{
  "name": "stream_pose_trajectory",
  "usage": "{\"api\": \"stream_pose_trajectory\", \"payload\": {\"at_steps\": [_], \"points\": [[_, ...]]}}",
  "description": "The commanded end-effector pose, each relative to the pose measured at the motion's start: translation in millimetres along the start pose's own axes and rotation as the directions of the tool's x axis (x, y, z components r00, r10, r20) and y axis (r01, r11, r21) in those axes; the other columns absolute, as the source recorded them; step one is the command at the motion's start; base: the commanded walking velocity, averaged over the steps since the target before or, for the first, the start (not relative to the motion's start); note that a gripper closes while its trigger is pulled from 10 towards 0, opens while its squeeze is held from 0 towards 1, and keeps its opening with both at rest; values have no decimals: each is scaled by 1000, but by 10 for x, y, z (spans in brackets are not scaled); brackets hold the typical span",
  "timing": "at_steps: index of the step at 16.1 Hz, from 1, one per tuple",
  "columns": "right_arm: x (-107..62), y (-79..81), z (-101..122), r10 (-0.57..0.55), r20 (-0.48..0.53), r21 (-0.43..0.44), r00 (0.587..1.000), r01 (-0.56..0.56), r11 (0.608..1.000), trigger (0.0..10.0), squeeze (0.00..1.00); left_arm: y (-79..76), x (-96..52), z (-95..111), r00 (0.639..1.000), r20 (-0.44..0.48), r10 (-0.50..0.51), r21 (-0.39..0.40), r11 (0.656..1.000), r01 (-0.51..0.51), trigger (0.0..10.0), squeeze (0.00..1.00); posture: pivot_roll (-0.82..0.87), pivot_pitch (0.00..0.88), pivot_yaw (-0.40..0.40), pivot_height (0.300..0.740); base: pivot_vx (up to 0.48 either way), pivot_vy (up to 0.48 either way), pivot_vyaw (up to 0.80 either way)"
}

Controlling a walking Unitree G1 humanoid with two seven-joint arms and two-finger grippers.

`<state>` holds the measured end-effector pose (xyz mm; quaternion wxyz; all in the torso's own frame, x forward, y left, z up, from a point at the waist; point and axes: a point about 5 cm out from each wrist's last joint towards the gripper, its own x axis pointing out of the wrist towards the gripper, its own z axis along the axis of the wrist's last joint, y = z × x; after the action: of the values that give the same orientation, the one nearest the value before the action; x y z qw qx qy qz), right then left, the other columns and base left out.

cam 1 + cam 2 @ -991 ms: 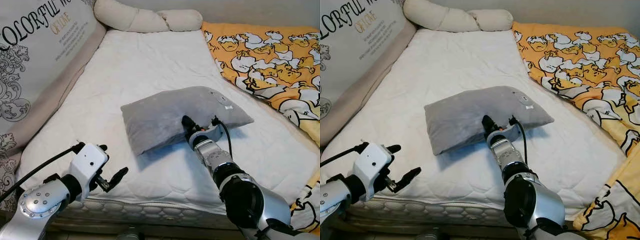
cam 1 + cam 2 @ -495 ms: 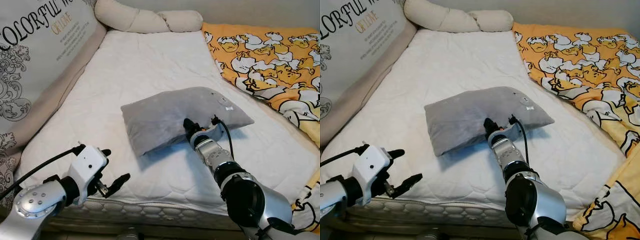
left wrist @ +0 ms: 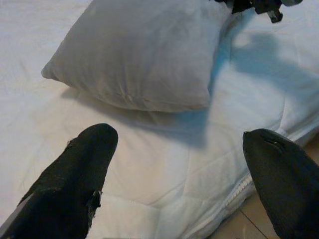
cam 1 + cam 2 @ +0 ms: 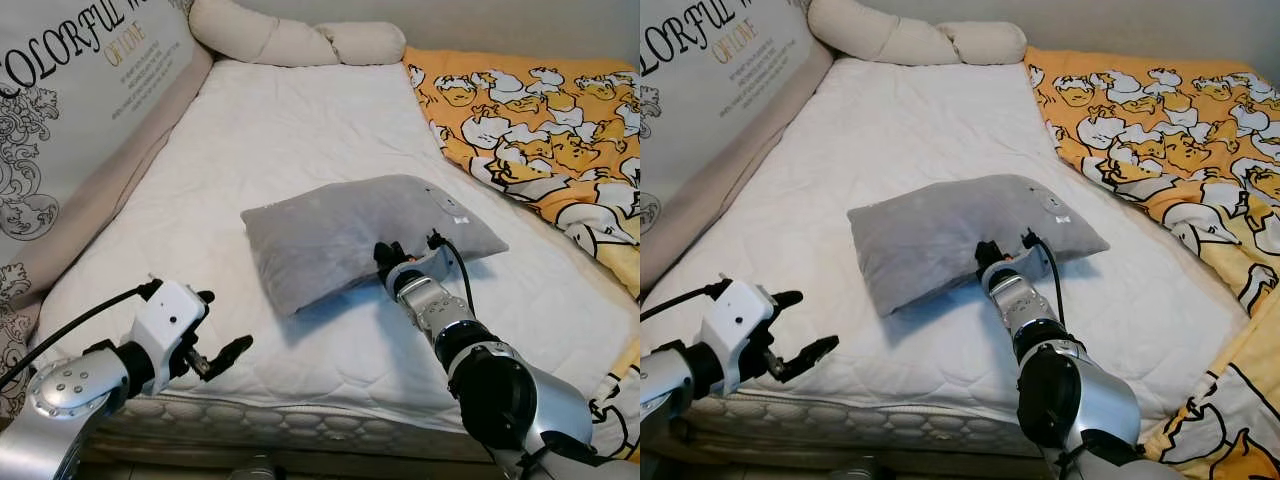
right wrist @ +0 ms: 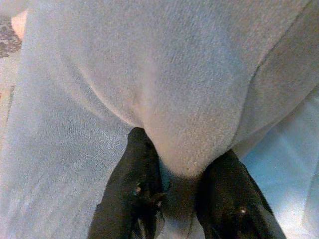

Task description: Clean up the room

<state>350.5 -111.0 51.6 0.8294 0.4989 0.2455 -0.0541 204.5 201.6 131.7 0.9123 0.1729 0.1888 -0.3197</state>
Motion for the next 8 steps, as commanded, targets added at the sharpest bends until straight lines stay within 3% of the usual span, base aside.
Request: {"api": "stream_pose_trajectory", "payload": {"at_steps": [1,3,5,8], "points": [[4,28,132,-18,31,-4,999,18,1000,0,0,45,29,27,1000,21,19,8,1000,-20,10000,0,182,0,-30,740,0,0,0],[11,81,144,0,29,-31,1000,1,1000,0,0,90,51,42,998,36,48,2,999,-48,10000,0,185,0,-33,740,0,0,0],[27,232,183,45,35,-23,998,-45,999,0,0,134,55,65,994,57,90,-3,996,-90,10000,0,186,0,-38,740,0,0,0],[44,565,238,148,32,-19,988,-148,989,0,0,314,46,93,966,84,243,-34,970,-241,10000,0,189,0,-44,740,0,0,0]]}}
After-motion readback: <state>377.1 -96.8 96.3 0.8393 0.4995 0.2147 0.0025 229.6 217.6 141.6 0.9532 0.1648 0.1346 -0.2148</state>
